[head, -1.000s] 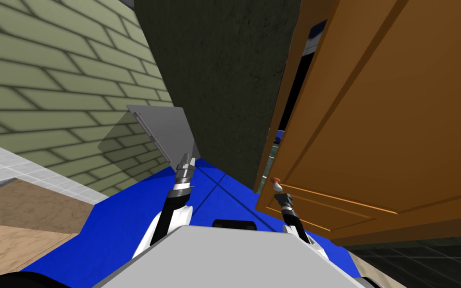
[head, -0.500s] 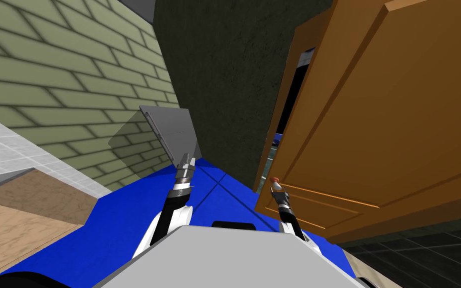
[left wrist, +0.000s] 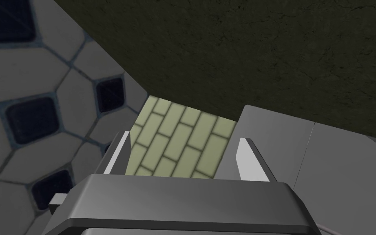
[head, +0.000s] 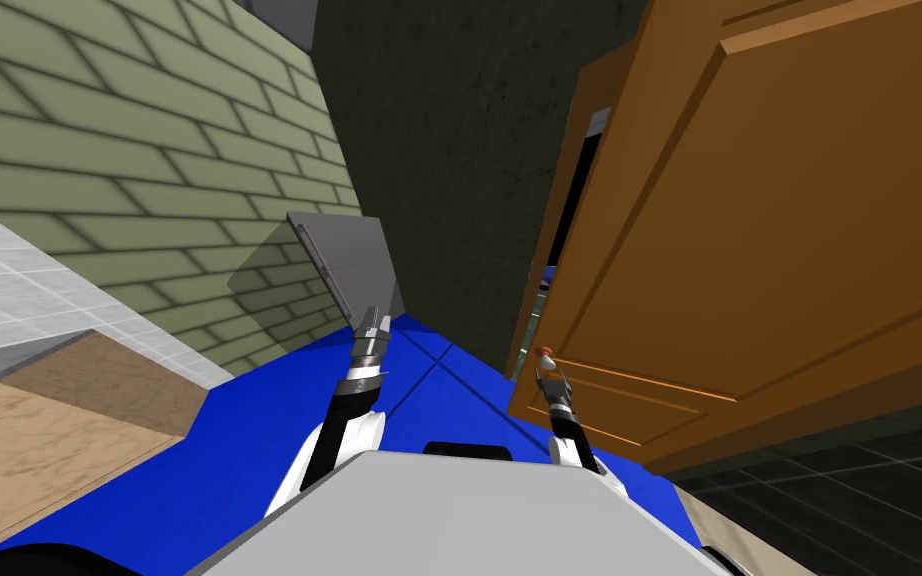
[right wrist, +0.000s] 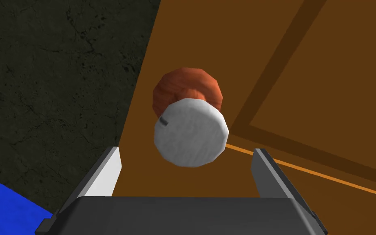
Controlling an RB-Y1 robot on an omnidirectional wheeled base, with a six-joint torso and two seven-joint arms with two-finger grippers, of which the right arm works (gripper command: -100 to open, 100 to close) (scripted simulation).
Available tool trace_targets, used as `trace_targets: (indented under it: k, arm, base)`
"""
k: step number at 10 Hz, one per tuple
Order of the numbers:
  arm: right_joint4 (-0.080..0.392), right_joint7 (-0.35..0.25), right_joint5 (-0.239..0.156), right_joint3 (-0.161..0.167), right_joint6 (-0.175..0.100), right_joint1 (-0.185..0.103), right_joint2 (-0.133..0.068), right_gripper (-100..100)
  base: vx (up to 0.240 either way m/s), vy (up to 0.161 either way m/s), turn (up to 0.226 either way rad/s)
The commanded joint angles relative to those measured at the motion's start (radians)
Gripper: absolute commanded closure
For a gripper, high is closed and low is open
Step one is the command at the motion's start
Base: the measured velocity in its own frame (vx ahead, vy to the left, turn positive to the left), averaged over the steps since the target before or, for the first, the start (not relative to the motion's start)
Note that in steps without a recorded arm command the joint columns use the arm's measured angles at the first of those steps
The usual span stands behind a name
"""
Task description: Pull the door open
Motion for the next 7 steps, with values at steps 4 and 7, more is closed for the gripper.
trace_targets:
  k: [4,7]
  arm:
    - [-0.043,-0.116,-0.053,0.020,0.020,-0.002,0.025,-100]
    - [-0.063,-0.175,-0.079,0.030,0.030,-0.004,0.038,-100]
  base:
    - [-0.096,-0.017,0.009]
    - [-0.099,-0.020,0.008]
